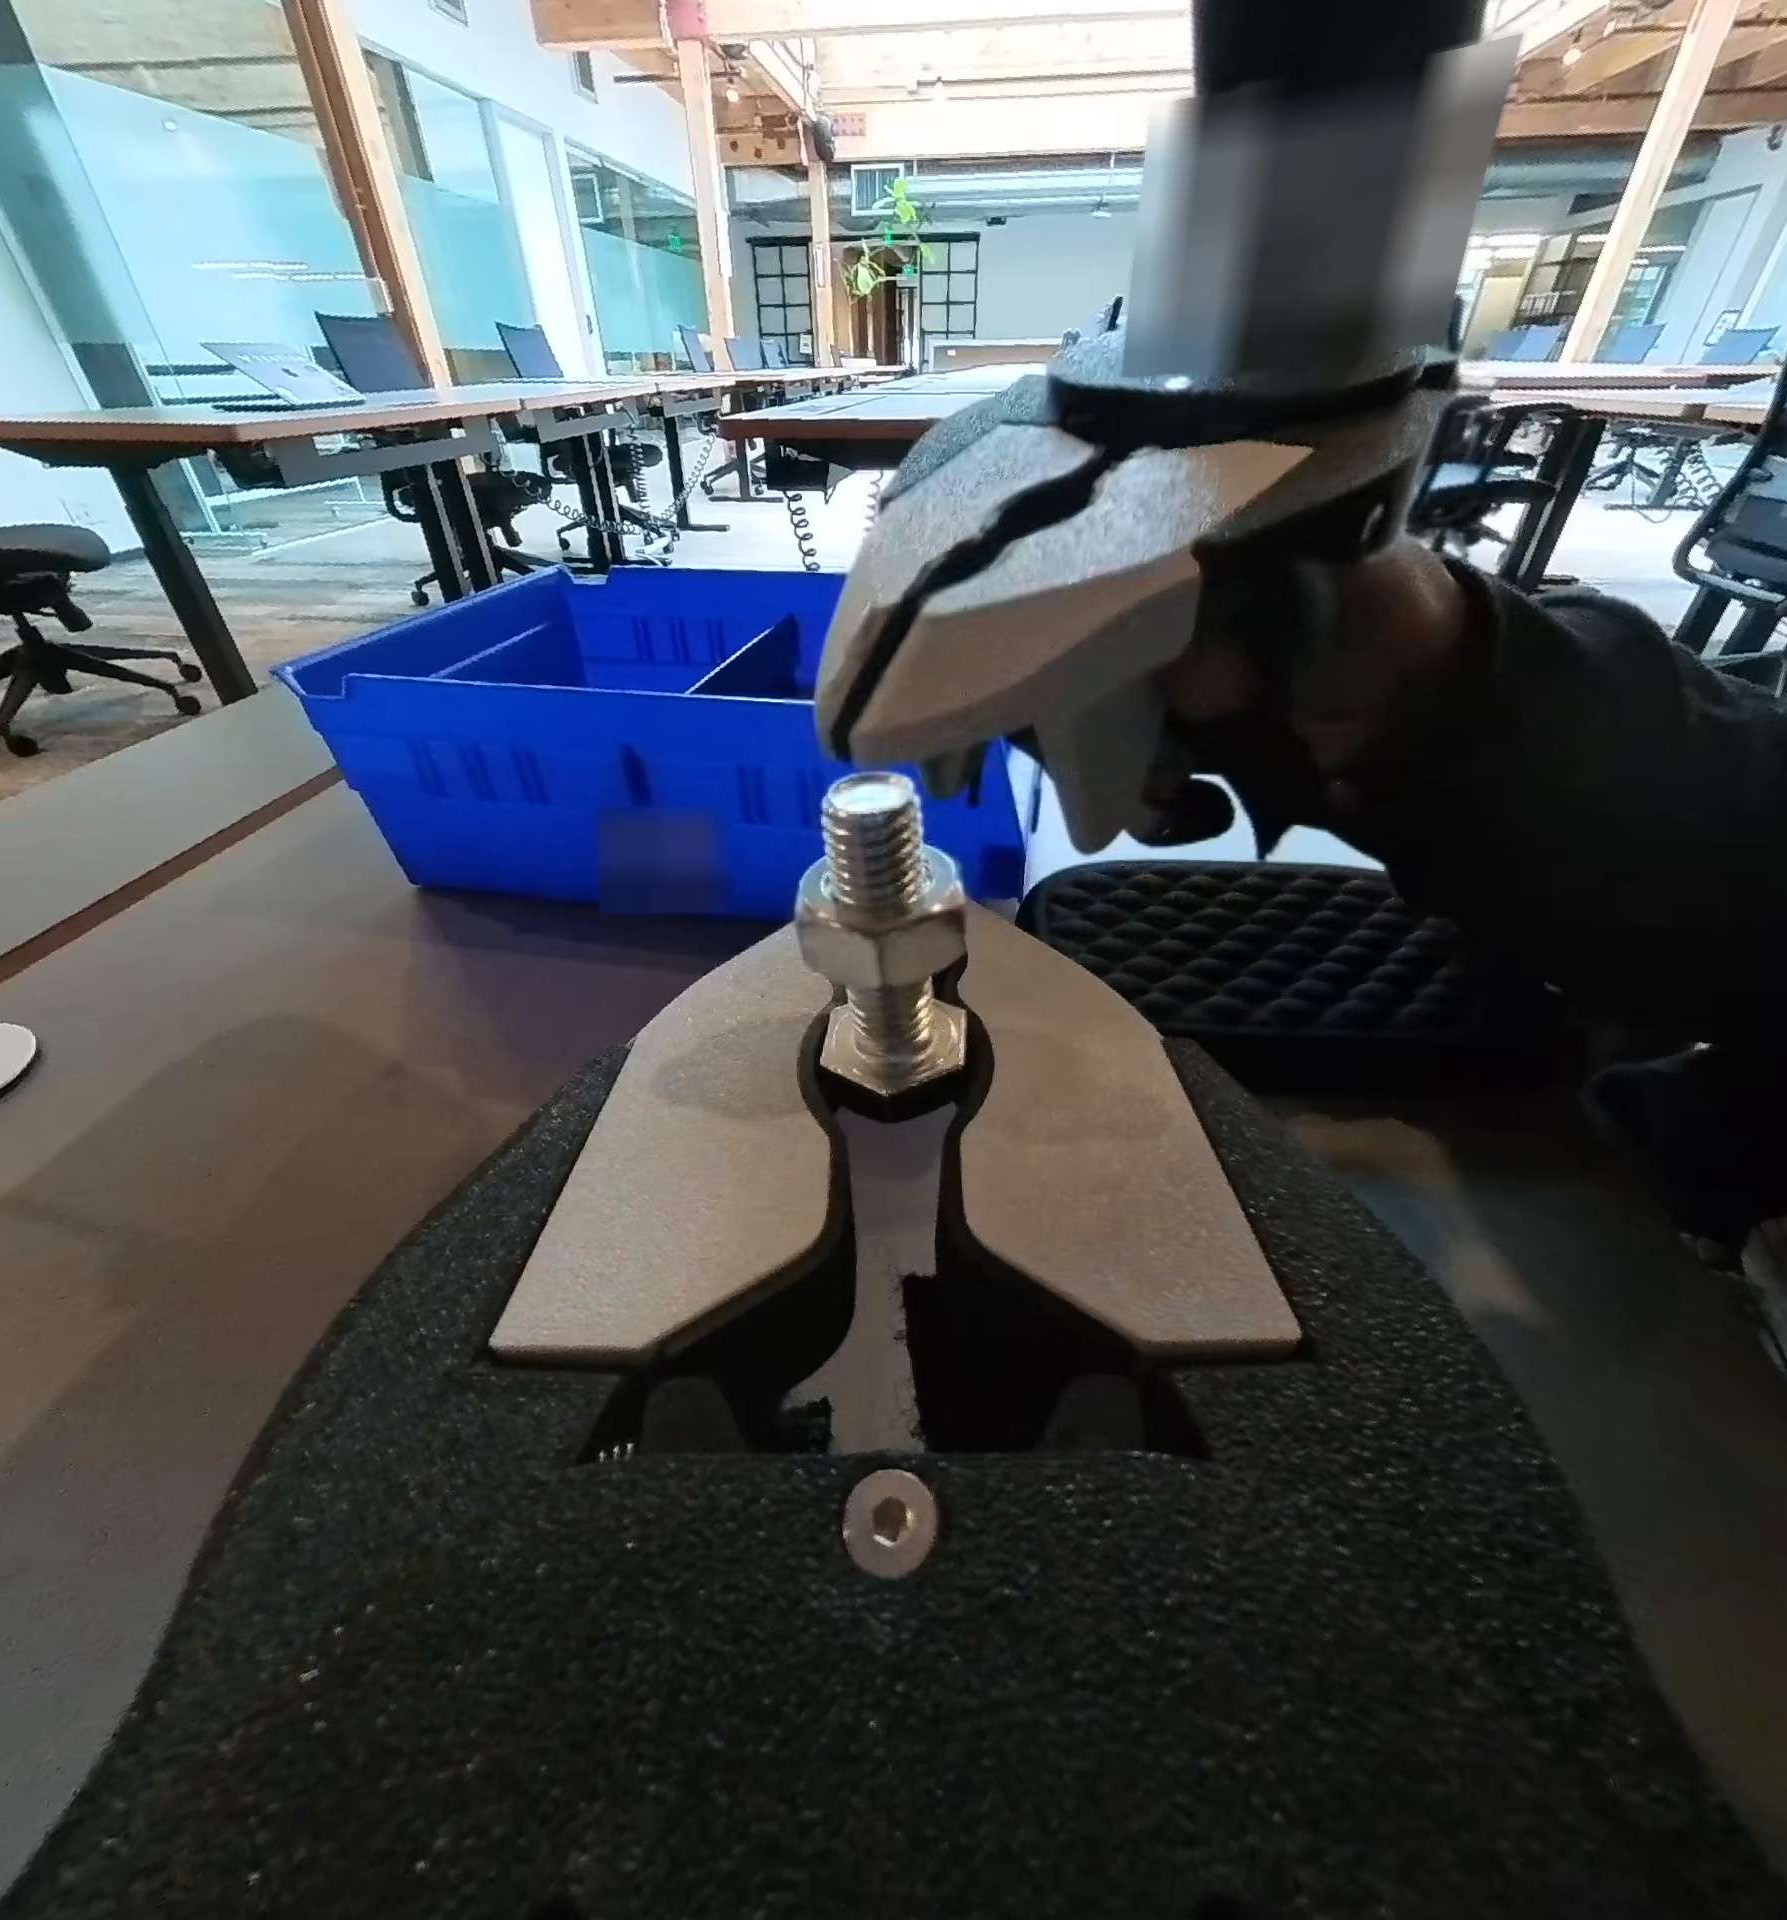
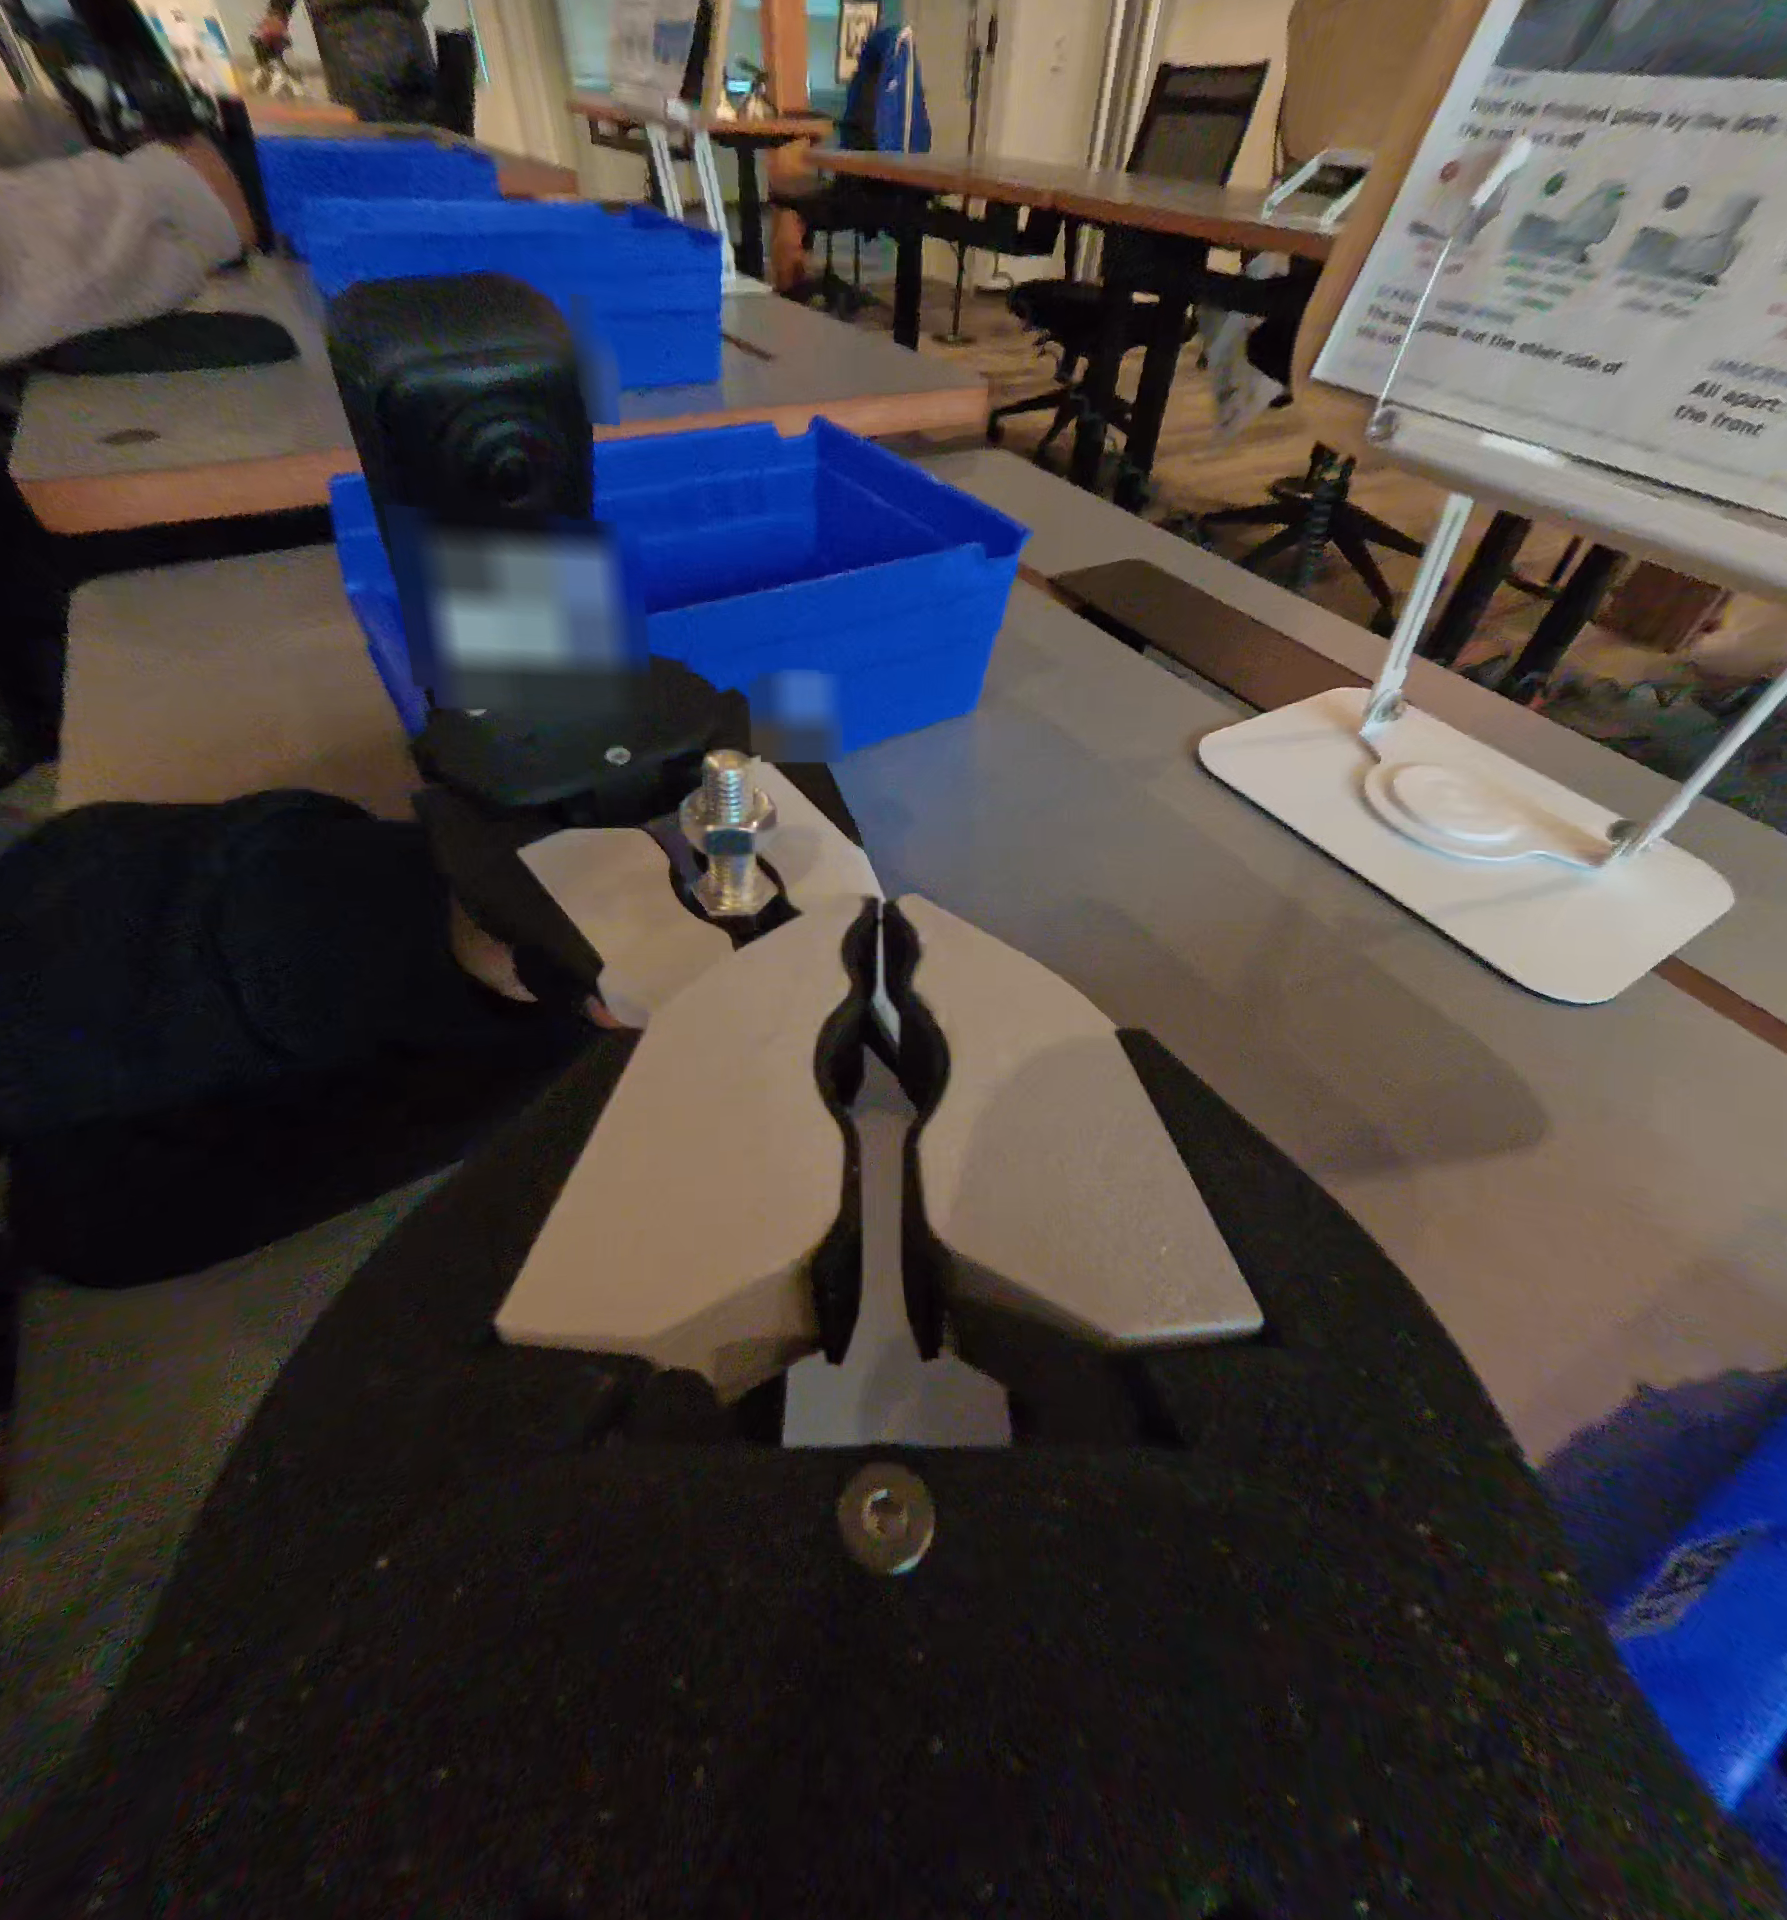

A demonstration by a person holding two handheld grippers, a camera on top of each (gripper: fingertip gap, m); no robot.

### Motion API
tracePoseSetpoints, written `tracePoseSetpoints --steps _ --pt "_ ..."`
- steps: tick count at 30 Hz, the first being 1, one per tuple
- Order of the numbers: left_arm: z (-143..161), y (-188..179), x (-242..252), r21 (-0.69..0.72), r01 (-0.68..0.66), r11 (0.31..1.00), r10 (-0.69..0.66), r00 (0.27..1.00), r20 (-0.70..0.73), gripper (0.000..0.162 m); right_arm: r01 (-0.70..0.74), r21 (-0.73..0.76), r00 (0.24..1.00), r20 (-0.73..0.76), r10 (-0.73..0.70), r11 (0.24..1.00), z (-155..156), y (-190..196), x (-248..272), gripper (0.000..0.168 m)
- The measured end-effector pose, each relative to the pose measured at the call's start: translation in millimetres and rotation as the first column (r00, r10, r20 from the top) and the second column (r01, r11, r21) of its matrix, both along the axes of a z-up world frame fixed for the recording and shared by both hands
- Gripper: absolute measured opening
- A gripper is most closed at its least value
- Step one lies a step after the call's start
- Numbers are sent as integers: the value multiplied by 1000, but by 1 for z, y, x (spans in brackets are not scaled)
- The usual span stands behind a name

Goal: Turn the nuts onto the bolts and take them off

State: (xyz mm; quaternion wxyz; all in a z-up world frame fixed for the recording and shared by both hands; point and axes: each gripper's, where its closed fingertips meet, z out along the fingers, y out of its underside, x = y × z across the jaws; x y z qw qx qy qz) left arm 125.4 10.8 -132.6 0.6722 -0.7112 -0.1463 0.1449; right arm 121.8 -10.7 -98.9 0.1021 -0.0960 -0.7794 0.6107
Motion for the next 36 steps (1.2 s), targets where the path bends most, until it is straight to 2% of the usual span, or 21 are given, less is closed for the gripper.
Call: tracePoseSetpoints --steps 3,6,10,15,20,21,22,23,27,28,30,32,36 --pt "-1 1 0 -7 1 1000 -1 1000 -1 13 -34 -11 999 29 34 999 0 -3 6 3" --pt "-3 1 0 -20 -2 1000 2 1000 -1 13 -79 12 997 29 78 997 -6 -18 15 25" --pt "-3 2 1 -22 2 1000 -2 1000 -2 13 -94 22 995 32 93 995 -8 -34 20 37" --pt "-3 2 2 -21 7 1000 -7 1000 -5 12 -85 16 996 38 85 996 -7 -38 16 35" --pt "-2 2 2 -15 7 1000 -7 1000 -3 13 -94 20 995 28 94 995 -6 -27 17 33" --pt "-2 2 2 -14 8 1000 -8 1000 -2 13 -83 23 996 20 83 996 -6 -21 15 30" --pt "-2 2 2 -13 9 1000 -9 1000 -2 12 -55 29 998 6 54 998 -6 -15 11 20" --pt "-1 2 2 -12 9 1000 -9 1000 -2 12 -27 24 1000 -14 27 999 -3 -8 6 1" --pt "-2 2 2 -15 12 1000 -12 1000 -1 12 -40 -26 999 8 41 999 5 -3 6 0" --pt "-2 2 2 -16 13 1000 -13 1000 0 12 -53 -18 999 8 53 998 3 -7 9 1" --pt "-2 2 2 -16 11 1000 -11 1000 -4 12 -89 3 996 5 89 996 -1 -17 16 21" --pt "-2 2 2 -18 9 1000 -9 1000 -5 12 -108 13 994 10 108 994 -4 -26 20 33" --pt "-2 3 3 -19 14 1000 -15 1000 -5 12 -126 14 992 21 126 992 -5 -39 23 40"
